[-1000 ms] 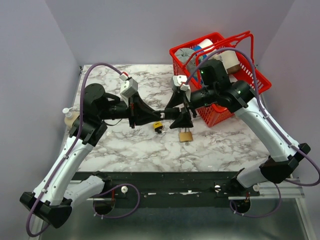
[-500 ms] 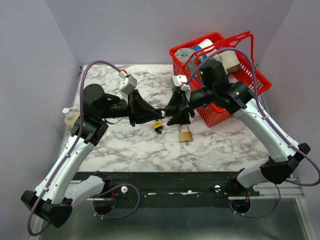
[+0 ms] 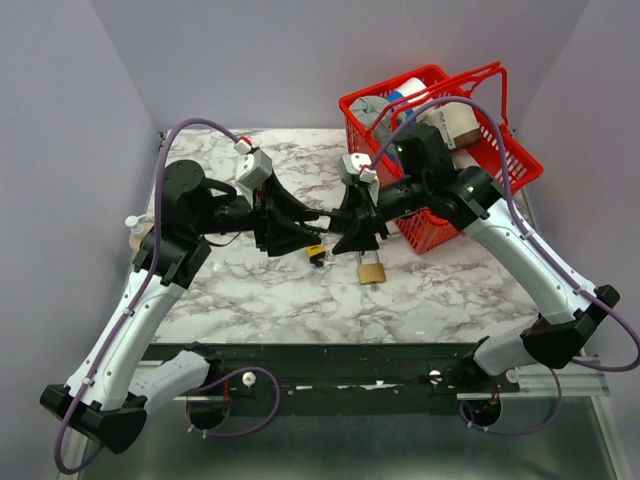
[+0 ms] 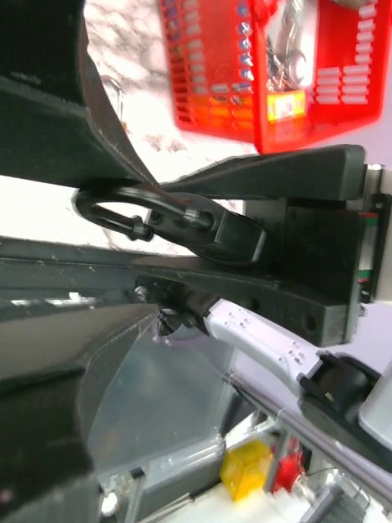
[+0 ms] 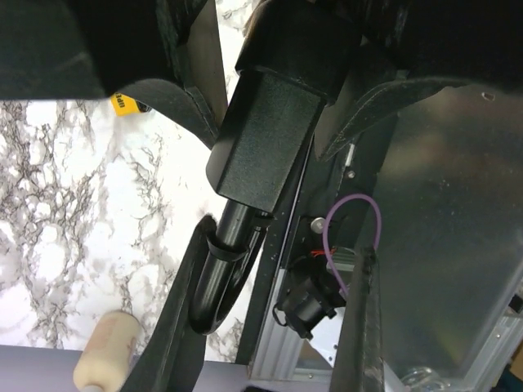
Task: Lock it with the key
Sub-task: Lock the lock.
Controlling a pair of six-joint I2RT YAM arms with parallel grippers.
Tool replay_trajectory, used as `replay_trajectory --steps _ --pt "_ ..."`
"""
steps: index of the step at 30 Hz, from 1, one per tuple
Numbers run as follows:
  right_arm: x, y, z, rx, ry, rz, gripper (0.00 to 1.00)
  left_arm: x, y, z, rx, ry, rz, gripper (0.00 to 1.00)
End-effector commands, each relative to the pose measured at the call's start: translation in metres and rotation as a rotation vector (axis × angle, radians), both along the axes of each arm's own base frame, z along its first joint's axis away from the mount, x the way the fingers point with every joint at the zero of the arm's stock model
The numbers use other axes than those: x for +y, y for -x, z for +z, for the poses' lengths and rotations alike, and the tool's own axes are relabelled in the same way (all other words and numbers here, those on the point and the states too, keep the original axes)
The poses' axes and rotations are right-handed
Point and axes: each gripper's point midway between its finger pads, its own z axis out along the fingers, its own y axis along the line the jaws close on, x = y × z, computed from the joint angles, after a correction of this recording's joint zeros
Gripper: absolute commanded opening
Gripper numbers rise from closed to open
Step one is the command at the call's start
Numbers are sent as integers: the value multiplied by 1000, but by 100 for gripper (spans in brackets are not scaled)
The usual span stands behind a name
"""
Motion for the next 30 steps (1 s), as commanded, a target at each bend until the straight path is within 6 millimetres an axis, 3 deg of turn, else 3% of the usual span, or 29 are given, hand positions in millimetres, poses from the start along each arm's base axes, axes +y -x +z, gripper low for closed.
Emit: replay_trajectory --steps 1,7,13,19,22,26,30 --pt "-1 -2 17 -33 -56 -16 1 18 0 -8 -143 -112 39 62" --pt "-5 6 15 -43 -52 17 1 26 2 -16 -173 -191 30 59" --pt "-8 9 11 -66 -44 39 1 21 -5 -16 -154 -190 7 47" --pt "-10 14 13 -89 -47 58 1 16 -6 -15 -112 -162 -17 43" --pt "-10 13 11 -111 -42 63 1 14 -4 -12 -103 -141 -43 34" --pt "-10 12 9 -119 -35 69 1 11 3 -12 -77 -117 -83 40" --pt "-9 13 10 -124 -39 74 1 10 3 -14 -60 -121 -88 38"
